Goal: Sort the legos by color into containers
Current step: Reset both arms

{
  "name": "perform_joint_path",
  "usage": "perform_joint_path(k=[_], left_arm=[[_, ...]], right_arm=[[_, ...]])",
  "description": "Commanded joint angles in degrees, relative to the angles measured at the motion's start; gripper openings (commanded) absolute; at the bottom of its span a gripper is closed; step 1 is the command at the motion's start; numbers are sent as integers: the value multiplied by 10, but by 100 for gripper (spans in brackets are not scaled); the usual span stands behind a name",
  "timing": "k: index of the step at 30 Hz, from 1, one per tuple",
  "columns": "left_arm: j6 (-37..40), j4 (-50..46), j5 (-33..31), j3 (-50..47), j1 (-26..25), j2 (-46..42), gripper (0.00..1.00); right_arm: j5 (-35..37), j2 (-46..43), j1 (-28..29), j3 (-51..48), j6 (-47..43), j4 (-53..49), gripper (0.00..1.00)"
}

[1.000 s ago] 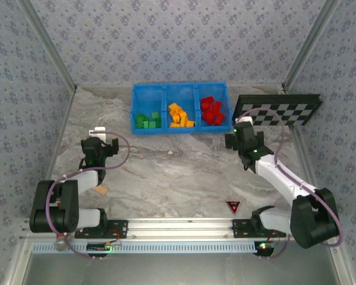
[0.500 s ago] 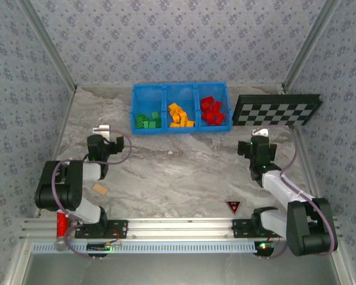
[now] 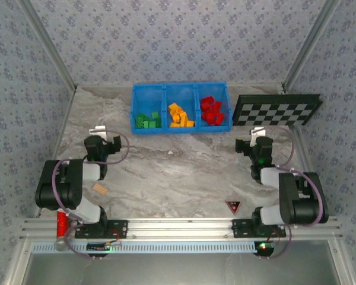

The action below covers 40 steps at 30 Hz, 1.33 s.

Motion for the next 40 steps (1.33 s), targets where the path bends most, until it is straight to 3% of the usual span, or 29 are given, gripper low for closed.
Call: perform_joint_path(k=[1, 6, 40], left_arm=[[-8, 12, 0, 14, 3, 1, 99], [-7, 12, 1, 14, 3, 0, 99], [-7, 13, 1, 14, 3, 0, 99]], right_arm=[[-26, 65, 2, -2, -15, 124, 100], [-27, 58, -18, 30, 13, 47, 100], [-32, 62, -19, 31, 13, 50, 100]])
